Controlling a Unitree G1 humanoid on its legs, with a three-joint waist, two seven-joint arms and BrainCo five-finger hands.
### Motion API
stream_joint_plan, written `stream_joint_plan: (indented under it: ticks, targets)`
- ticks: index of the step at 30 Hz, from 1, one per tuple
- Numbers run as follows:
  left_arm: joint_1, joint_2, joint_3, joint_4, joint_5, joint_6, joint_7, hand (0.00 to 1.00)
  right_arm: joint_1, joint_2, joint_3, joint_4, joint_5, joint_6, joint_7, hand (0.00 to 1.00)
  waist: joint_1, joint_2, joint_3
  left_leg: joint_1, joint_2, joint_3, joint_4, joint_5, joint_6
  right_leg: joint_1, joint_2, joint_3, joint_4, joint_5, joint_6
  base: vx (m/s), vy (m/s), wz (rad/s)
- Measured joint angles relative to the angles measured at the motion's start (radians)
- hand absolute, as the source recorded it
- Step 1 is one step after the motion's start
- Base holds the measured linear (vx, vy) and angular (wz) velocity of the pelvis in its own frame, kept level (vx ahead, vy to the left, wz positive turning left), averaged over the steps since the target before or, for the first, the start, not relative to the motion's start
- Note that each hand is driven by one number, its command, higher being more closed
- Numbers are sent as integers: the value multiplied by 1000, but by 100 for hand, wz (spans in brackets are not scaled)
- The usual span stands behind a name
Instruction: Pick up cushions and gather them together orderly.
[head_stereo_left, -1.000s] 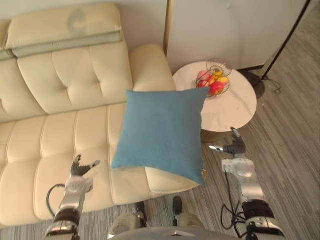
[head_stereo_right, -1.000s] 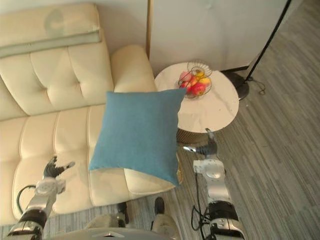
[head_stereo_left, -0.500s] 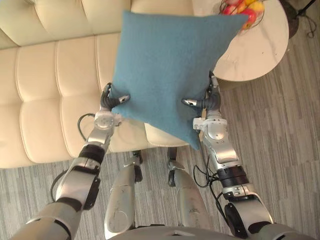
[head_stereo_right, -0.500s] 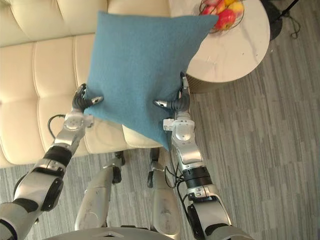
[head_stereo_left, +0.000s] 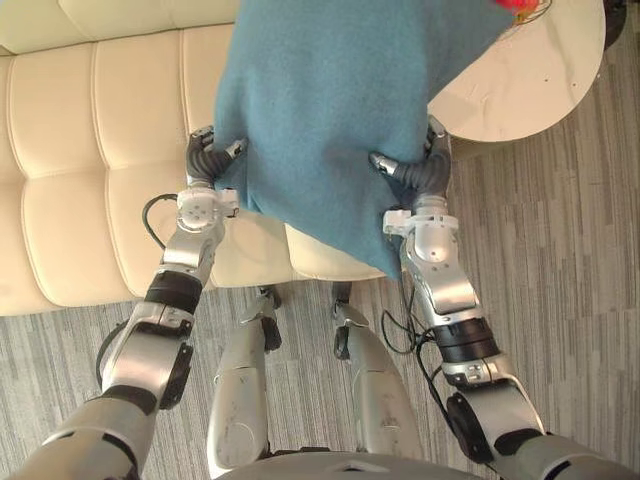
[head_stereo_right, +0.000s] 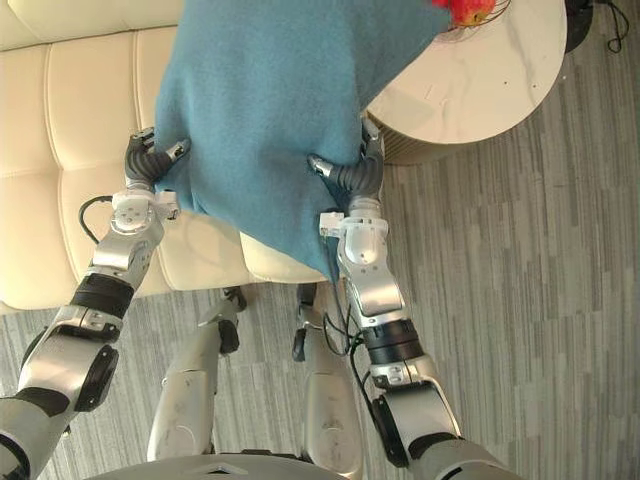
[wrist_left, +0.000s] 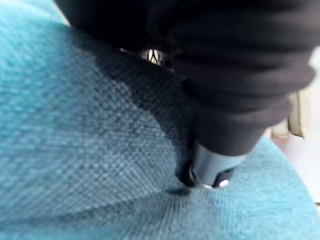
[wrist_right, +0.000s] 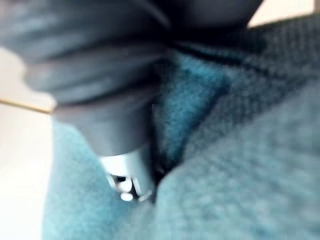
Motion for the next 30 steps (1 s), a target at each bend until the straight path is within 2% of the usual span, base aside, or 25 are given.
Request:
stream_joint_plan:
  ticks: [5, 7, 11, 13, 17, 24, 26, 29, 30]
  targets:
    - [148, -32, 2, -205, 4, -16, 0, 100, 188, 35, -1, -104, 25, -2, 13, 100, 0, 0, -1, 79, -10, -8, -33, -3, -4, 69, -4, -14, 8, -32, -1, 87, -36, 9]
    - [275, -89, 2, -302, 25, -16, 1, 100, 298, 49, -6, -151, 25, -2, 18, 100, -8, 0, -2, 149, -20, -17, -57, -4, -5, 135, -9, -30, 10, -53, 1, 99, -37, 19]
    - [478, -155, 2, -453, 51, -16, 5, 100, 446, 57, -11, -241, 16, -2, 61, 100, -15, 0, -23, 239, -33, -39, -76, -15, -21, 228, -17, -54, 13, -90, 1, 109, -25, 20]
    - [619, -181, -3, -537, 78, -16, 4, 100, 540, 89, -15, -273, 10, -2, 104, 100, -9, 2, -89, 285, -39, -42, -107, -19, -28, 267, -17, -58, 2, -107, 1, 109, -24, 9]
    - [767, -205, -3, -625, 117, -16, -12, 100, 620, 120, -11, -293, -48, -2, 156, 100, -6, 10, -174, 364, -49, -64, -141, -18, -30, 366, -13, -73, -54, -109, 4, 125, -6, 9]
    - [930, -214, -2, -726, 142, -32, -61, 100, 714, 120, -4, -351, -111, -15, 210, 100, 5, 10, -276, 458, -66, -105, -187, -17, -33, 496, -7, -107, -131, -106, 6, 80, 3, 18]
    - [953, -215, -4, -730, 142, -34, -73, 100, 728, 120, -3, -351, -140, -20, 210, 100, 14, 10, -277, 453, -64, -132, -153, -30, -39, 523, -7, -131, -136, -107, 7, 7, 1, 42]
    - [968, -216, -7, -751, 142, -36, -74, 100, 731, 117, -3, -351, -143, -20, 207, 100, 31, 12, -277, 326, -49, -236, 9, -70, -54, 521, 3, -228, -117, -115, 2, -66, -6, 78]
    - [969, -216, -7, -754, 142, -36, -74, 100, 731, 117, -3, -351, -143, -20, 205, 100, 36, 12, -277, 317, -50, -249, 12, -72, -57, 520, 3, -245, -111, -120, 1, -162, 11, 108]
